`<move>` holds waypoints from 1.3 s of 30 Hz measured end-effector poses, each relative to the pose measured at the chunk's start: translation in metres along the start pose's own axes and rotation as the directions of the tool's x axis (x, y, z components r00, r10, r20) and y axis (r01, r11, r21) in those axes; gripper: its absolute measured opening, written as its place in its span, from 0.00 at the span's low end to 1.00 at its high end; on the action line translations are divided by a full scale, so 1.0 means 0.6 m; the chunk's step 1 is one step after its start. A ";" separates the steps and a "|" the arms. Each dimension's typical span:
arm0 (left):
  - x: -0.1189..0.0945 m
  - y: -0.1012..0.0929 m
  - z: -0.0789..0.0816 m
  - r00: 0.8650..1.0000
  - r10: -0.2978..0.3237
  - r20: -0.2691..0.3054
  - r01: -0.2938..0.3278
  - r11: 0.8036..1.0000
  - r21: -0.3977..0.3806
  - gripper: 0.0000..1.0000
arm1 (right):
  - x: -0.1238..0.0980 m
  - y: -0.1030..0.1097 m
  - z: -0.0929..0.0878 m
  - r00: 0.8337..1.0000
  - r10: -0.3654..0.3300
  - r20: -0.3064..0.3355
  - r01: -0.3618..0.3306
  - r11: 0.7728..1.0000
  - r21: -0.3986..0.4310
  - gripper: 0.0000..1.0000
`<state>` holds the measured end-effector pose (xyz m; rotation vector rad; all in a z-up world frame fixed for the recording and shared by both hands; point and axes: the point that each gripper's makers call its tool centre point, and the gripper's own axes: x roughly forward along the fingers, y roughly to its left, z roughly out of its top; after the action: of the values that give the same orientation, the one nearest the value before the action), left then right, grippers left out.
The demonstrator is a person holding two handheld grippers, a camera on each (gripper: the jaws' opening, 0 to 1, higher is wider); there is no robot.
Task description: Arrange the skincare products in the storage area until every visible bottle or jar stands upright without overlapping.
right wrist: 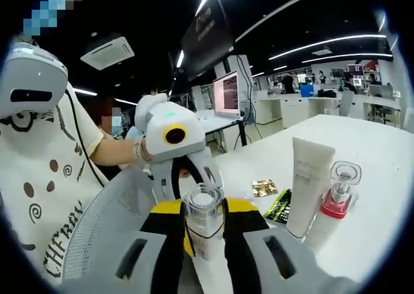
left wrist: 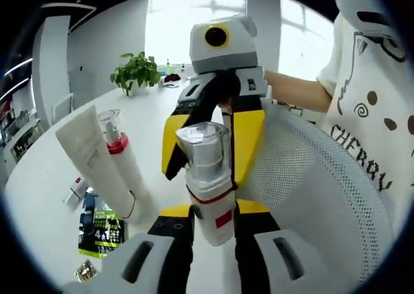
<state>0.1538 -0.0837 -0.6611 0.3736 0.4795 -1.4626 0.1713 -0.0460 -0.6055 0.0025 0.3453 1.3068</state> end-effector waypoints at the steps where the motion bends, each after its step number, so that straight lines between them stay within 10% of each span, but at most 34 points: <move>1: 0.001 0.001 0.001 1.000 0.002 0.002 -0.002 1.000 0.000 0.22 | 0.000 -0.001 0.000 1.000 -0.004 0.002 0.004 1.000 0.002 0.23; 13: 0.030 0.049 0.015 0.990 0.142 0.014 -0.141 0.987 -0.077 0.21 | -0.015 -0.064 -0.019 0.972 -0.232 -0.023 0.233 0.970 0.071 0.33; 39: 0.063 0.097 -0.014 0.972 0.221 -0.082 -0.233 0.957 -0.172 0.21 | -0.024 -0.119 -0.017 0.929 -0.369 -0.013 0.368 0.921 0.126 0.20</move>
<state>0.2127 -0.1068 -0.6907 0.3182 0.5946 -1.1772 0.2328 -0.0808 -0.6258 0.0493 0.3976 0.9090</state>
